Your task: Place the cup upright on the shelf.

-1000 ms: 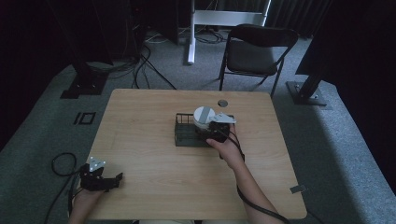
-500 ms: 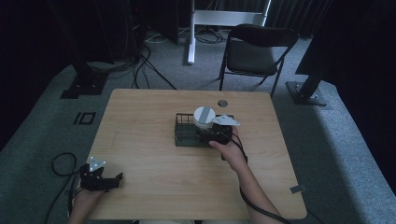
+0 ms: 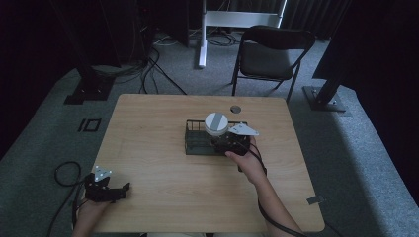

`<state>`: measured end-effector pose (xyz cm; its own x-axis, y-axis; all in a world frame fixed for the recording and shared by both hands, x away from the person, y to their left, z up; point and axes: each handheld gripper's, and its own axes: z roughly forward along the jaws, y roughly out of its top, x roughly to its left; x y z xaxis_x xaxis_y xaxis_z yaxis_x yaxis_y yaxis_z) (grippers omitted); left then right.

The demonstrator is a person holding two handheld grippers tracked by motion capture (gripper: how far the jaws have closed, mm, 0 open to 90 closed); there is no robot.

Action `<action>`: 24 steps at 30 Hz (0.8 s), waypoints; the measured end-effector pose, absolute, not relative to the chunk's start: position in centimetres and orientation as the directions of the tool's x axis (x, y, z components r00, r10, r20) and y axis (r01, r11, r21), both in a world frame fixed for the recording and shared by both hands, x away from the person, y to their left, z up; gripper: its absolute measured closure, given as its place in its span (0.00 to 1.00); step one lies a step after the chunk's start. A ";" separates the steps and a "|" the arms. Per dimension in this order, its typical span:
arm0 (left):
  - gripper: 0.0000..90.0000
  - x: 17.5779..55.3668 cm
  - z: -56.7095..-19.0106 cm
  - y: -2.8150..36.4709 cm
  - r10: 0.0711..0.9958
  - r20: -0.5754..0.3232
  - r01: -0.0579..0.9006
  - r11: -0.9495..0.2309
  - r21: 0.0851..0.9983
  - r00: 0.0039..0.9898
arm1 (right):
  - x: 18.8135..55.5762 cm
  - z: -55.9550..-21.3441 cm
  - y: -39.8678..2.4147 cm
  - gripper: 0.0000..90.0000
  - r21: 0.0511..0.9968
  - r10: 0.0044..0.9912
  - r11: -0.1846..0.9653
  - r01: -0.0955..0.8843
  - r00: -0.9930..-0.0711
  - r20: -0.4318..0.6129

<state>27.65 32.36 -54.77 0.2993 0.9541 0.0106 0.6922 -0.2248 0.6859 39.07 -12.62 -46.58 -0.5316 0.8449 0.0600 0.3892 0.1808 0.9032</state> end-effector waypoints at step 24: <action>0.01 27.6 -54.8 32.4 0.954 0.010 0.692 -0.224 0.686 0.299 | 35.7 -46.0 -16.9 0.13 0.925 0.844 0.154 0.348 -0.533 0.060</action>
<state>27.65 32.36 -54.77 0.2990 0.9542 0.0104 0.6922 -0.2244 0.6860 35.68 -16.87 -45.96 -0.5331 0.8439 0.0600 0.3482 0.1542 0.9247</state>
